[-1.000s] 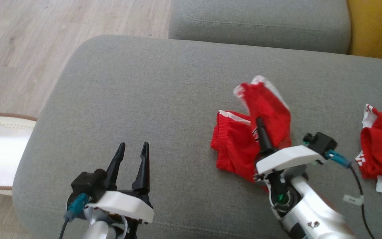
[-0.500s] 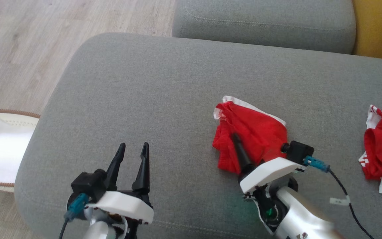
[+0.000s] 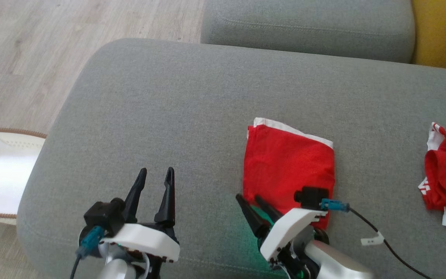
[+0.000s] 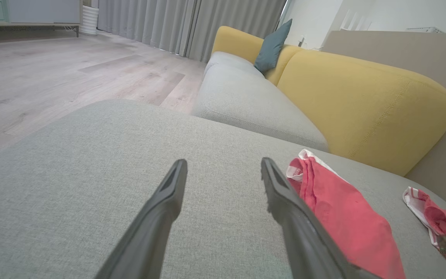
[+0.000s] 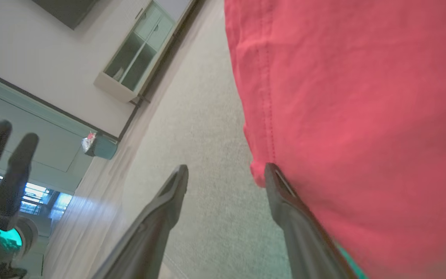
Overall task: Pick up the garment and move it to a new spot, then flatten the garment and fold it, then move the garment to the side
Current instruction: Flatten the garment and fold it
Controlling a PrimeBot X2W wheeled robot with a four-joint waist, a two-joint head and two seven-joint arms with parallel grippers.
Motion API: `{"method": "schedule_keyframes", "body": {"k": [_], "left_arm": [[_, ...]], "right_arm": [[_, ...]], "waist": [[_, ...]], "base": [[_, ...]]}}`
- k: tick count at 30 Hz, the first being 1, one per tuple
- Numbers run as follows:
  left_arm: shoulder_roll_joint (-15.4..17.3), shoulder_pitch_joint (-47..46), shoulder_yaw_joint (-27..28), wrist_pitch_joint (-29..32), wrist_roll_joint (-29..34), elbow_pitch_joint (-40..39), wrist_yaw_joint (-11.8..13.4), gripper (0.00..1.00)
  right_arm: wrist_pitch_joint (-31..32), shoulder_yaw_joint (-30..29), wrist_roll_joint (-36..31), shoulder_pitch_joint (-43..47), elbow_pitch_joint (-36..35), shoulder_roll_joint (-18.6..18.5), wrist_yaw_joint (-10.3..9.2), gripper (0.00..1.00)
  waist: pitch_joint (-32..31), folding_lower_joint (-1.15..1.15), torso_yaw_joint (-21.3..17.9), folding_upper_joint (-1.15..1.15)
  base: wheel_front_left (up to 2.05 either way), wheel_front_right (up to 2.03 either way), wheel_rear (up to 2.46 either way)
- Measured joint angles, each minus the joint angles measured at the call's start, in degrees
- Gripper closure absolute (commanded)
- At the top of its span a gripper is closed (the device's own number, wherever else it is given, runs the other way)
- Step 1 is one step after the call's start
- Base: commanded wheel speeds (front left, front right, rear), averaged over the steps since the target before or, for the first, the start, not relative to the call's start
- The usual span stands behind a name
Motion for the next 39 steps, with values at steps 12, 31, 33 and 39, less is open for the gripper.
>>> {"method": "schedule_keyframes", "body": {"k": [12, 31, 33, 39], "left_arm": [[0.0, 0.0, 0.6, 0.0, -0.6, -0.1, 0.1, 0.00], [0.0, -0.1, 3.4, 0.0, -1.4, -6.4, 0.3, 0.00], [0.0, -0.1, 3.5, 0.0, -1.4, -6.9, 0.0, 0.00], [0.0, -0.1, 4.0, 0.0, -1.3, -7.2, -0.1, 0.00]], "right_arm": [[-1.6, 3.6, 4.4, -4.9, 3.8, 0.0, 0.00, 0.00], [-3.7, -40.7, -46.9, 1.5, -8.8, -3.3, 0.00, 0.00], [-3.7, -45.6, -53.3, 6.5, -13.2, -1.8, 0.00, 0.00], [-3.7, -52.0, -63.2, 16.1, -24.4, 0.4, 0.00, 0.00]], "waist": [[-0.8, 0.00, -1.4, 0.00], [-1.9, 0.00, -7.4, 0.00], [-1.8, 0.00, -8.0, 0.00], [-1.7, 0.00, -9.5, 0.00]], "base": [[0.00, 0.00, 0.00], [0.00, 0.00, 0.00], [0.00, 0.00, 0.00], [0.00, 0.00, 0.00]]}}
